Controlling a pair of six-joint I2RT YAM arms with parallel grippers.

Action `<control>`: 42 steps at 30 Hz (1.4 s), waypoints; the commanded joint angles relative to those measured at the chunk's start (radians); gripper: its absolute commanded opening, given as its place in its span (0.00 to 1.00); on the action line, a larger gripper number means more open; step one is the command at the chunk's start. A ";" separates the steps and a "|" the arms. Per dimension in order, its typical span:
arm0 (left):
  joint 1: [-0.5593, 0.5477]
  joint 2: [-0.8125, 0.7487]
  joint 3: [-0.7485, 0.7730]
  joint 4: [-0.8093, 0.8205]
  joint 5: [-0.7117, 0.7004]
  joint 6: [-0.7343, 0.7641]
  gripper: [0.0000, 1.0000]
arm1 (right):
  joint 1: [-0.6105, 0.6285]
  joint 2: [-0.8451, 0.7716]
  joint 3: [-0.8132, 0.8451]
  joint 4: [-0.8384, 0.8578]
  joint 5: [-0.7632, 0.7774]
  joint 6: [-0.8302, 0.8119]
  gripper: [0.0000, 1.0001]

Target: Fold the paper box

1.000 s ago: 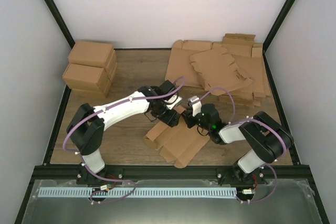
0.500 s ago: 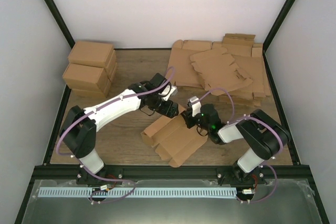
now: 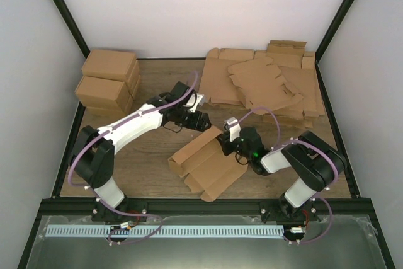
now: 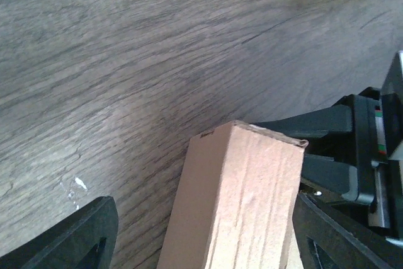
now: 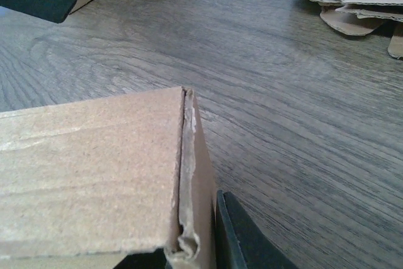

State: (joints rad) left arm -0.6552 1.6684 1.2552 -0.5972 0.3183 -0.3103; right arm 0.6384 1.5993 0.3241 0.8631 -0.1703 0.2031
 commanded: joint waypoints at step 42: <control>-0.053 0.173 -0.026 0.117 0.136 0.031 0.45 | 0.163 0.177 -0.028 0.206 0.283 0.062 0.05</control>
State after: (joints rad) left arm -0.6964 1.8431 1.2736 -0.4698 0.4942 -0.2852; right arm 0.7761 1.7447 0.2676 1.0409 0.0433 0.2512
